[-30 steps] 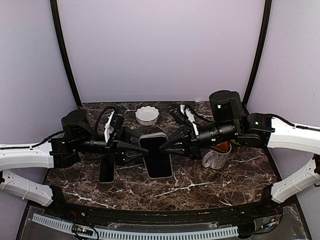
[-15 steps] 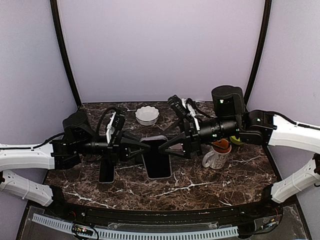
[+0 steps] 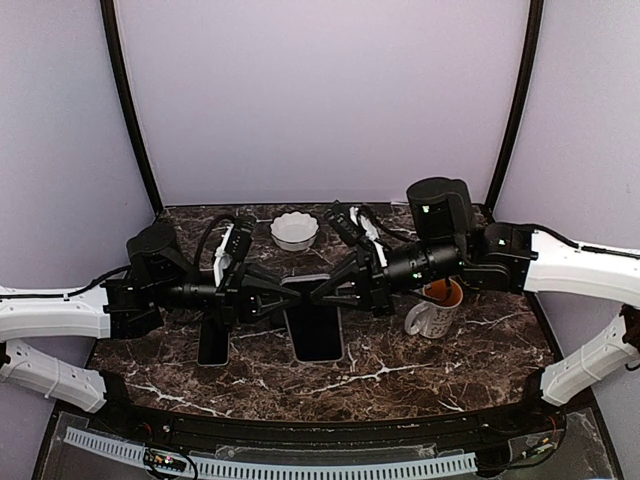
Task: Put the phone into the phone case
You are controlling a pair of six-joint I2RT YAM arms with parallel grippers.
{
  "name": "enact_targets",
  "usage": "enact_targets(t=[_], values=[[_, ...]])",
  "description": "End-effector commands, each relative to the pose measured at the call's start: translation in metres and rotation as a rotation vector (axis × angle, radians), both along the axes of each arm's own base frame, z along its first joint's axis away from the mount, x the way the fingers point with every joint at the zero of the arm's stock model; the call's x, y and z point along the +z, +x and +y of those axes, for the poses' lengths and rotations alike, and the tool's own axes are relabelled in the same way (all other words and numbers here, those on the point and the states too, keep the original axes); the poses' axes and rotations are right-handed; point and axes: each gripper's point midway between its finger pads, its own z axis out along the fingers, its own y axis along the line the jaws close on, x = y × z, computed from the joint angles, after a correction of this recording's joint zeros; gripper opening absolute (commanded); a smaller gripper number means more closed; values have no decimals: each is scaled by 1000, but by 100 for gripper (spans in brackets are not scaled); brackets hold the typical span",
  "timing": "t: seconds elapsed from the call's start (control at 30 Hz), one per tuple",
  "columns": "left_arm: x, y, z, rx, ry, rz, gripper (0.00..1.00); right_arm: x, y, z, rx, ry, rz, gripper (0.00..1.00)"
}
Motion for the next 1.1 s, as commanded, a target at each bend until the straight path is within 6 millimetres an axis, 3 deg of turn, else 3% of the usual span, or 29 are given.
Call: enact_targets(t=[0.0, 0.03, 0.07, 0.1, 0.17, 0.23, 0.3, 0.37, 0.4, 0.43, 0.47, 0.5, 0.53, 0.57, 0.77, 0.97, 1.07], values=[[25, -4, 7, 10, -98, -85, 0, 15, 6, 3, -35, 72, 14, 11], [24, -4, 8, 19, -99, -84, 0, 8, 9, 3, -54, 50, 25, 41], [27, -1, 10, 44, -106, -86, 0, 1, 9, 2, -61, 32, 43, 55], [26, 0, 11, 54, -105, -84, 0, -6, 8, 1, -61, 19, 61, 60], [26, 2, 13, 75, -105, -86, 0, -18, 6, 1, -65, 4, 120, 55], [25, 3, 14, 82, -101, -82, 0, -27, 3, 3, -64, 25, 171, 32], [22, 5, 12, 83, -90, -67, 0, -28, 2, 4, -62, 59, 212, 0], [16, 12, 11, 114, -68, -37, 0, -35, 9, 4, -118, 54, 255, 0], [7, 17, 9, 140, -29, -7, 24, -45, 17, 3, -167, 24, 274, 0], [0, 35, 11, 237, -1, 22, 40, -59, 26, 2, -225, -18, 301, 0], [-18, 45, 13, 296, 78, 69, 71, -74, 31, 1, -260, -58, 340, 0], [-41, 66, 23, 423, 169, 119, 81, -89, 33, 2, -276, -92, 395, 0], [-48, 76, 29, 477, 200, 147, 93, -103, 30, 4, -268, -128, 449, 0], [-65, 90, 42, 553, 260, 183, 97, -115, 27, 6, -260, -162, 498, 0], [-122, 129, 97, 830, 421, 371, 99, -178, 23, 5, -351, -315, 737, 0], [-153, 136, 105, 891, 563, 426, 99, -250, 38, -30, -568, -558, 848, 0], [-160, 139, 107, 905, 604, 436, 99, -262, 52, -58, -719, -658, 791, 18]])
